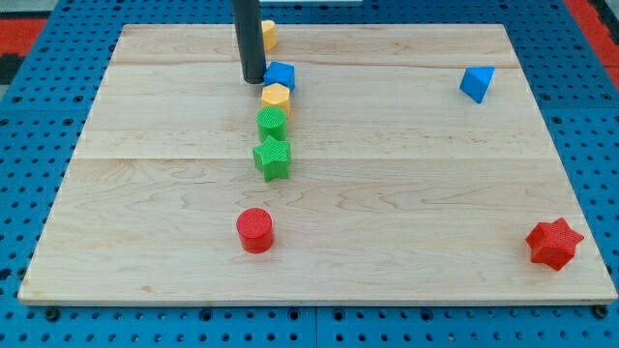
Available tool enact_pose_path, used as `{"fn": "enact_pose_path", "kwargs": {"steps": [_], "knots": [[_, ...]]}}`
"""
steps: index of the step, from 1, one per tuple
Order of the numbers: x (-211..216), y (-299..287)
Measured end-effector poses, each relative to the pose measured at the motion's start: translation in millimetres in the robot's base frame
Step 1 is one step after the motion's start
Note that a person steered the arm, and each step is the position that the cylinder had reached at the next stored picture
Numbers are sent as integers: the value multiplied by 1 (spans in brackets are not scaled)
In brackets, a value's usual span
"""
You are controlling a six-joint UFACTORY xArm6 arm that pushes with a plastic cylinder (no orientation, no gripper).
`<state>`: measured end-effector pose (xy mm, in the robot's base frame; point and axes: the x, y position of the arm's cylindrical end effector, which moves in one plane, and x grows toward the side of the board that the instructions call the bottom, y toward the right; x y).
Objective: Push the yellow heart to the top right of the blue cube
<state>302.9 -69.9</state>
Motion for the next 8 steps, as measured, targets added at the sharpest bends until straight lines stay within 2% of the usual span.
{"fn": "enact_pose_path", "kwargs": {"steps": [1,2,3,5,6,7,8], "knots": [[-30,-36],[-88,-78],[-111,-59],[-96,-12],[-108,-14],[-110,21],[-96,12]]}}
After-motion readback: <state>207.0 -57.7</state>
